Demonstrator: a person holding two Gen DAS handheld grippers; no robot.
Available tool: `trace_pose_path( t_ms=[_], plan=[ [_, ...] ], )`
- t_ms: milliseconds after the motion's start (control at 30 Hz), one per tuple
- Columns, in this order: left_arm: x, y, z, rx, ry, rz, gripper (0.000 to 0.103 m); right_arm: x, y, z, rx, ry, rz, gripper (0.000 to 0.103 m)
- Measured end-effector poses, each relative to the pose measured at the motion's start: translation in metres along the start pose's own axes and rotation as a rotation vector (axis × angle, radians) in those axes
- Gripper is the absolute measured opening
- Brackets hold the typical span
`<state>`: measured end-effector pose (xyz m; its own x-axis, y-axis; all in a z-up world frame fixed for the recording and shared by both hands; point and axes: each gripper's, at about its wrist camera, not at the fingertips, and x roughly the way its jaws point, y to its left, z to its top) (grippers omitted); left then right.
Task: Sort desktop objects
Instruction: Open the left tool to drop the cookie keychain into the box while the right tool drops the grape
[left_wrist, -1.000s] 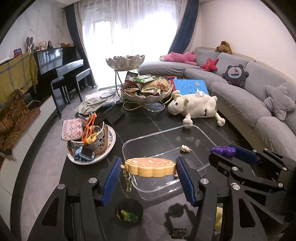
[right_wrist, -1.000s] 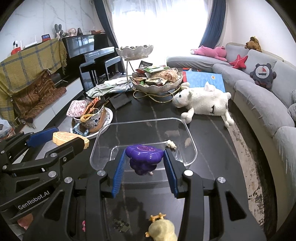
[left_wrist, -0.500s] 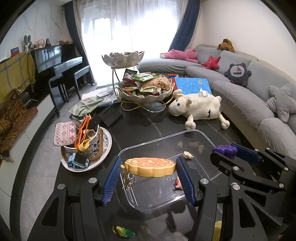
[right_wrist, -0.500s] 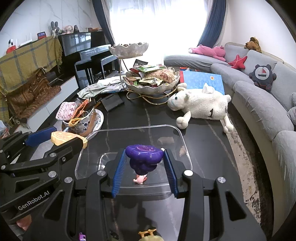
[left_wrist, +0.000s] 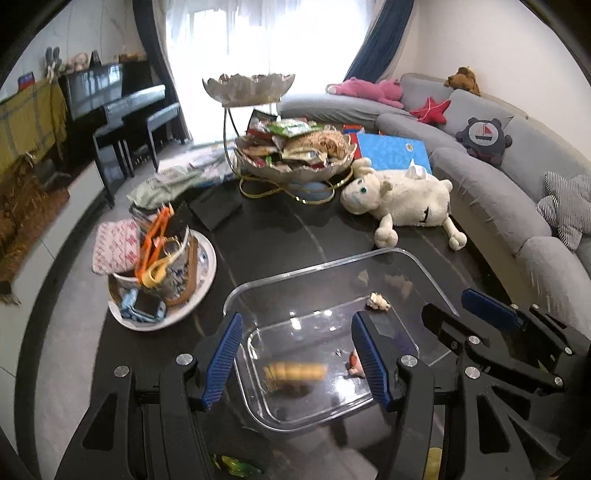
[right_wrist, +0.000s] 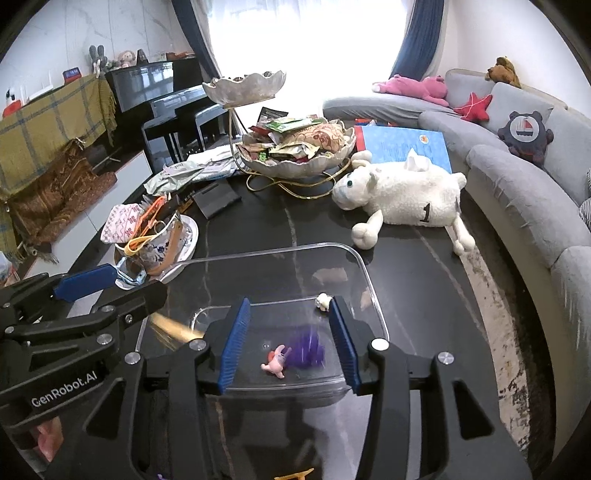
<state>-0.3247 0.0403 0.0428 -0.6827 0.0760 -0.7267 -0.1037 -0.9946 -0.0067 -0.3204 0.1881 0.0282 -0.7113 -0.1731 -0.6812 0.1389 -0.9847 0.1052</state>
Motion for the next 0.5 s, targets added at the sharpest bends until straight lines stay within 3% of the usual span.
trace_pose_path(
  t_ms=[167,500],
  plan=[
    [-0.009,-0.001,-0.001,0.026,0.003,-0.006,0.065,-0.01,0.0,-0.002,-0.009,-0.008,-0.005,0.045],
    [-0.051,-0.01,-0.027,0.066,-0.022,0.002,0.066,-0.053,0.007,-0.022,-0.03,-0.032,-0.003,0.045]
  ],
)
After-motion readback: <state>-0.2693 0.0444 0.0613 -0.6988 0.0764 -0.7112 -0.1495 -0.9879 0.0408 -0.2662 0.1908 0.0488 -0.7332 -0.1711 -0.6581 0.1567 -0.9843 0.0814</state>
